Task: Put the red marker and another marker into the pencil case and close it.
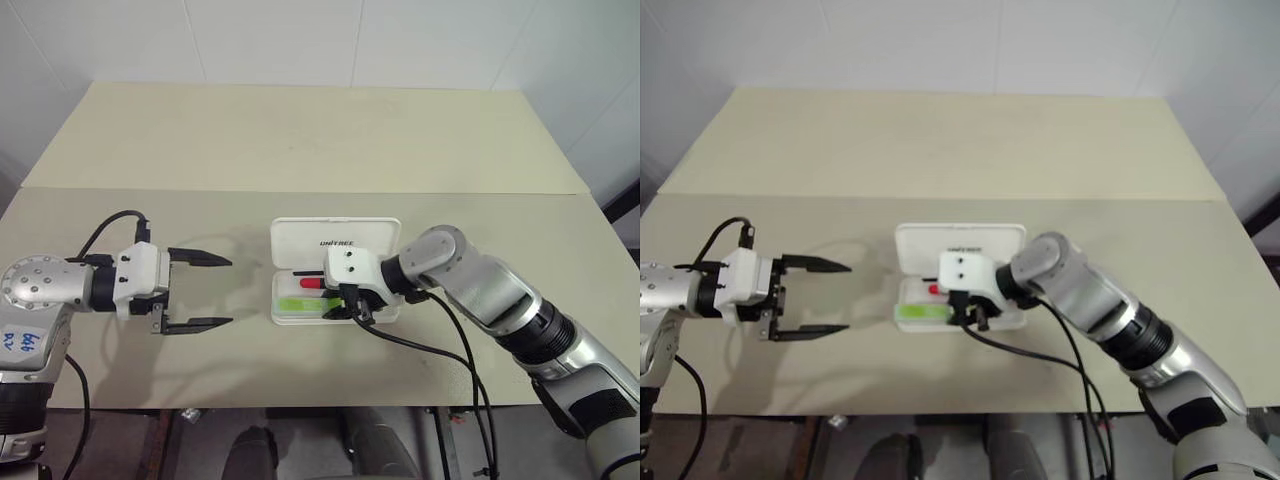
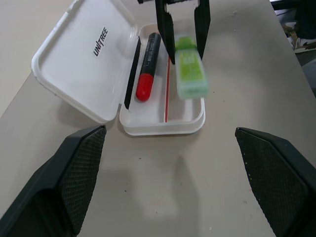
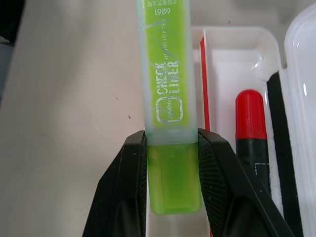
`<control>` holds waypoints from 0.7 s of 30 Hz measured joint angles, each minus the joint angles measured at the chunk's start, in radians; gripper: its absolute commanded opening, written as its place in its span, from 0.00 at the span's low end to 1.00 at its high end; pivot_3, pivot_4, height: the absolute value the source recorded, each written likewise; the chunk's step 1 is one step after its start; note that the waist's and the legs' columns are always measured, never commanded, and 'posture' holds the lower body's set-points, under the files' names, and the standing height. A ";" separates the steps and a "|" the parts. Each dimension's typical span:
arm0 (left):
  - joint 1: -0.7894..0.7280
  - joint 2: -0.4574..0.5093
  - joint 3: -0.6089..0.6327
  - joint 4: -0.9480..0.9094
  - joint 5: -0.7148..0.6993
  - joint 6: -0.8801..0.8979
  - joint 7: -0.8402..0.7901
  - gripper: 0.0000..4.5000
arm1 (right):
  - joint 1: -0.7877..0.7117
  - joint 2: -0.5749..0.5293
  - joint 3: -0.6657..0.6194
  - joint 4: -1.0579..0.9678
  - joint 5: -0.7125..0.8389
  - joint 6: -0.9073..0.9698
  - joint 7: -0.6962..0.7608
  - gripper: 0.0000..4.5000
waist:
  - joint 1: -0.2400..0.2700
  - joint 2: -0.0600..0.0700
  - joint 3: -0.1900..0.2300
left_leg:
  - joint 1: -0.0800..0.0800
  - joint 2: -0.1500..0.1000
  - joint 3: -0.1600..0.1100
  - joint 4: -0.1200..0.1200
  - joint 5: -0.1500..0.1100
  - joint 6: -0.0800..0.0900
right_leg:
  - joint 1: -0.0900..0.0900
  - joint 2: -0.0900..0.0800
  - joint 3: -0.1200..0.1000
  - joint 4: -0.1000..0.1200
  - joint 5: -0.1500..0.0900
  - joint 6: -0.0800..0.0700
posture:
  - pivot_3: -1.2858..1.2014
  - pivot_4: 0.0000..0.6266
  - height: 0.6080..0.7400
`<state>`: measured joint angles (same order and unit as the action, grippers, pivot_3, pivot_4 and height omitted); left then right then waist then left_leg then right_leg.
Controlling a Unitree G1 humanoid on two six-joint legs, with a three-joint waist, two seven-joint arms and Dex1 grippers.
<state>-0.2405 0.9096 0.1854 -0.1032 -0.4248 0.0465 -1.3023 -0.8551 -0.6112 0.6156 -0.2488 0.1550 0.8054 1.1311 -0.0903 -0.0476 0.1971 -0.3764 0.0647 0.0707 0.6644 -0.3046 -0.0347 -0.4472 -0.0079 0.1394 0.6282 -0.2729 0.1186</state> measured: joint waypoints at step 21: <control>0.011 0.002 0.004 -0.011 -0.001 0.017 0.034 1.00 | -0.014 0.014 0.006 0.049 -0.057 -0.042 0.045 0.86 | -0.002 0.000 0.000 | 0.000 0.000 0.000 0.000 0.000 0.000 | 0.000 0.000 0.000 0.000 0.000 0.000 | 0.52 0.24 1.00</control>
<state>-0.2293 0.9113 0.1890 -0.1144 -0.4256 0.0638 -1.2682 -0.8693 -0.5975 0.6211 -0.2001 0.0979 0.7630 1.1762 -0.0923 -0.0477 0.1971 -0.3763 0.0647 0.0707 0.6645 -0.3046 -0.0347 -0.4471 -0.0079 0.1393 0.6283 -0.2729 0.1186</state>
